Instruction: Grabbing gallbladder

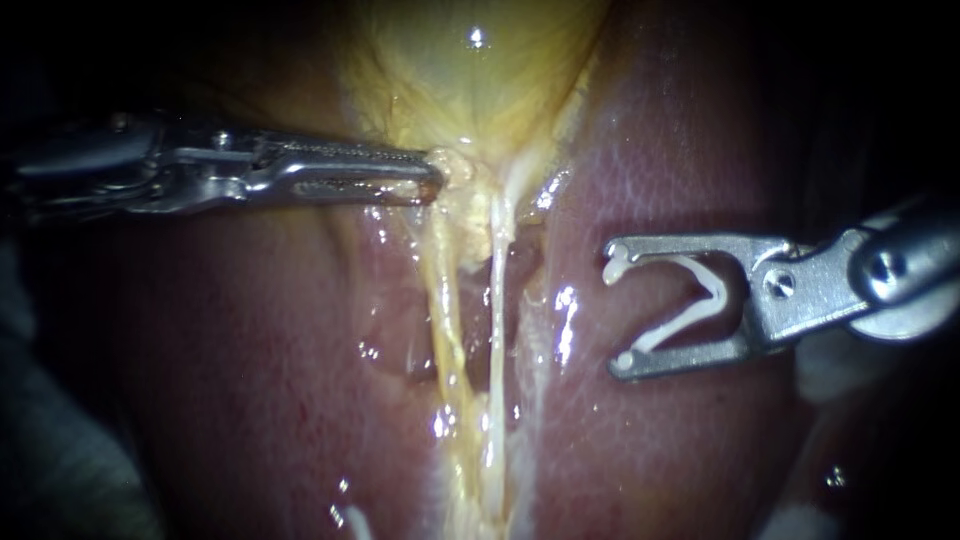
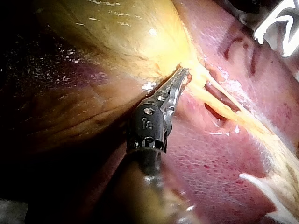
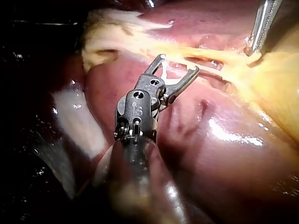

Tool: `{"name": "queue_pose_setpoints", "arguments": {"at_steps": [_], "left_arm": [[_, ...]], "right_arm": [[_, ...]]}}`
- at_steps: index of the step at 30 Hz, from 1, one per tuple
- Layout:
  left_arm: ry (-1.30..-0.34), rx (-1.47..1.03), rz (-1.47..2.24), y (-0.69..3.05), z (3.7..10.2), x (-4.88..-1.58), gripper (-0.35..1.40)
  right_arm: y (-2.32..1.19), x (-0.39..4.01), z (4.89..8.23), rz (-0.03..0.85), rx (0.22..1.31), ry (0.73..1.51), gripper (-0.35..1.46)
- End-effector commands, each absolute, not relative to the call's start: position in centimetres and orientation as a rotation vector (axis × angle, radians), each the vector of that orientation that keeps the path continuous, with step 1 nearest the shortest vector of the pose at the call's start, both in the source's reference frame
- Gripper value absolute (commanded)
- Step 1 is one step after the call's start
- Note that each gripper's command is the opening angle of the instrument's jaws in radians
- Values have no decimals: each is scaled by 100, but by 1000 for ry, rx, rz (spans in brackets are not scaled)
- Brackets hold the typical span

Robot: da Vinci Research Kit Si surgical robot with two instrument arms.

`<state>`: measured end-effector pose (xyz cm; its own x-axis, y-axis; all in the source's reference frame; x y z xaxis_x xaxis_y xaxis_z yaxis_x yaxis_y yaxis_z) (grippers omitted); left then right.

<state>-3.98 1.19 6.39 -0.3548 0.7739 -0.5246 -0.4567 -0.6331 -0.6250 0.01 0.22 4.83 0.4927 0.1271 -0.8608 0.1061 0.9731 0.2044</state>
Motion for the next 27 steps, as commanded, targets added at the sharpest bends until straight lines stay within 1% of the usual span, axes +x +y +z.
{"name": "queue_pose_setpoints", "arguments": {"at_steps": [1,7,12,17,27], "left_arm": [[-485,-1079,2034,120,635,-395,-35],[-475,-1095,2014,121,611,-378,-35],[-474,-1110,1997,123,597,-371,-35],[-469,-1124,1979,126,586,-369,-35],[-469,-1123,1978,127,585,-368,-35]], "right_arm": [[22,1,483,13,243,1058,50],[22,1,483,13,243,1058,50],[22,1,483,13,243,1058,50],[22,1,483,13,243,1058,50],[22,1,484,14,243,1058,50]]}}
